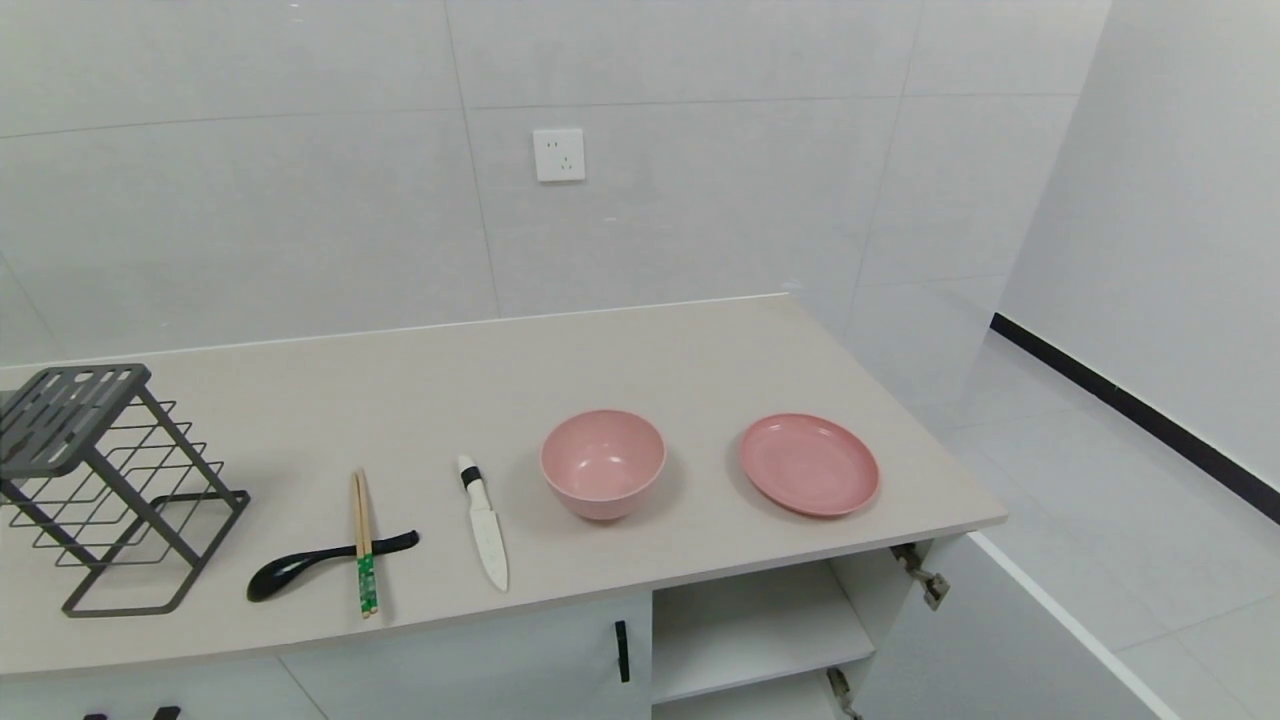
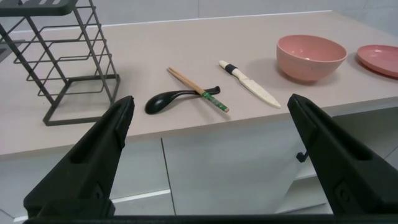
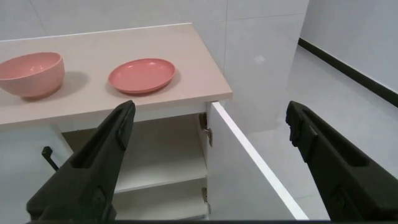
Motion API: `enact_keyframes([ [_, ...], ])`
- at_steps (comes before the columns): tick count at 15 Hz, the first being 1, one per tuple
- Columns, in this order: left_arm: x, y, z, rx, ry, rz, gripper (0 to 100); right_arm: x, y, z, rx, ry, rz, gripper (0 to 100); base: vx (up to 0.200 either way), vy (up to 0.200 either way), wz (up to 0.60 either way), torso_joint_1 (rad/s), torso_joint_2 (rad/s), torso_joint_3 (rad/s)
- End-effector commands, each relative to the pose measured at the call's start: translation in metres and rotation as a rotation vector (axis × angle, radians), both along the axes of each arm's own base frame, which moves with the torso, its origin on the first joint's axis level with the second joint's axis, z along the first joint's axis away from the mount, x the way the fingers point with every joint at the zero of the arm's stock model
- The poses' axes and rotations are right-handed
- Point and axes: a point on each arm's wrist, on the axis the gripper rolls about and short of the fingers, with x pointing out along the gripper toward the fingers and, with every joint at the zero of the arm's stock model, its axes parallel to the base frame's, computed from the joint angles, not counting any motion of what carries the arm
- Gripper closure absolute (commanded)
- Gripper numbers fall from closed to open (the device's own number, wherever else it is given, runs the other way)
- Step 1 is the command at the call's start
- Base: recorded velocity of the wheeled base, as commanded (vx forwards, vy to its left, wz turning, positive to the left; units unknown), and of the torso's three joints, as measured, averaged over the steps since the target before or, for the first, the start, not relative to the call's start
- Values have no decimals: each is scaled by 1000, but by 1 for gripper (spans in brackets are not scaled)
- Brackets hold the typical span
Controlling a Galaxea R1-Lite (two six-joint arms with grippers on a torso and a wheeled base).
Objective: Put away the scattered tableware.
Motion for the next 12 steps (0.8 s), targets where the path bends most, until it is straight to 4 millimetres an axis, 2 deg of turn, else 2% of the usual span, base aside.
enact_keyframes([
  [1, 0, 0, 0, 1, 1, 0, 0, 0, 0, 0, 0, -1, 0, 0, 0, 0, 0, 0, 0, 0],
  [3, 0, 0, 0, 0, 0, -2, 0, 0, 0, 1, 0, -15, 5, 0, 0, 0, 0, 0, 0, 0],
  [4, 0, 0, 0, -2, 0, -2, 0, 0, 0, 8, 5, -75, 6, 0, 0, 0, 0, 0, 0, 0],
  [5, 0, 0, 0, -4, 0, 0, 0, -6, 0, 32, -4, -239, 6, 0, 0, 0, 0, 0, 0, 0],
  [7, 0, 0, 0, 0, 1, -2, 0, -14, 1, 50, -8, -294, 45, 0, 0, 0, 0, 0, 0, 0],
  [10, 0, 0, 0, 0, 3, 0, 0, -15, 3, 73, -10, -200, 185, 0, 0, 0, 0, 0, 0, 0],
  [12, 0, 0, 0, 1, 1, 0, 0, -6, 5, 88, -8, -113, 279, 0, 0, 0, 0, 0, 0, 0],
])
